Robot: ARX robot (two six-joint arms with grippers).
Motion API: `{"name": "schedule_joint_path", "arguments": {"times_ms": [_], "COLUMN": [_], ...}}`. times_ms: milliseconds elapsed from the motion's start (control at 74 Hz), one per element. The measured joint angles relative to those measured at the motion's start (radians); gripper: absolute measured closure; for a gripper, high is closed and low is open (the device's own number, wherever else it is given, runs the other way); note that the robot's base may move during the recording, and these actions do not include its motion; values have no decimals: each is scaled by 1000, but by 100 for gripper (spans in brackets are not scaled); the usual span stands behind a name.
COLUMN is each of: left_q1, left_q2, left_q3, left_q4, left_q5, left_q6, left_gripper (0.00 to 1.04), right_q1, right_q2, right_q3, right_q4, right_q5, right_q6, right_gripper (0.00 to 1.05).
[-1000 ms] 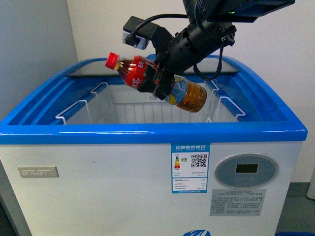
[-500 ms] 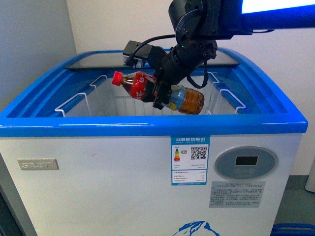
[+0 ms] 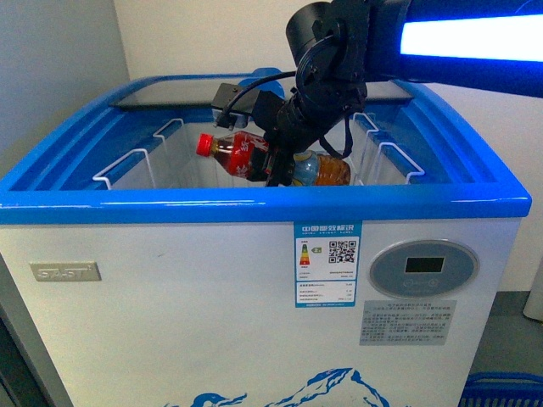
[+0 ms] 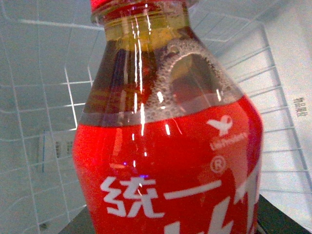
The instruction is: Put drink in fridge
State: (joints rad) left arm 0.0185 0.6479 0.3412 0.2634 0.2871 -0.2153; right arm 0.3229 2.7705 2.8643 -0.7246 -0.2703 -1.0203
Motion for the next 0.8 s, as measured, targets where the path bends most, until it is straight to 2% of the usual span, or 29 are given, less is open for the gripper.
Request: {"name": "schedule_joint_path", "arguments": {"times_ms": [311,703,716,770,797], "left_q1": [0,0,0,0,0], "left_q2": [0,0,0,0,0], "left_q3": [0,0,0,0,0], "left_q4": [0,0,0,0,0], "left_q5": [0,0,0,0,0], "left_q6": [0,0,0,0,0], "left_gripper": [8,8,8,8,8], "right_q1": [5,13,13,14,14], "right_q2": [-10,-10,-10,-10,-10], "right_q3": [-207,-269,-277,-297,-298], "right_q4": [169,241,246,257,258], "right_q5": [34,71,70,72,71], "right_q6": [-21,-47,-50,-50,-51], "right_gripper": [63,63,62,44,39]}}
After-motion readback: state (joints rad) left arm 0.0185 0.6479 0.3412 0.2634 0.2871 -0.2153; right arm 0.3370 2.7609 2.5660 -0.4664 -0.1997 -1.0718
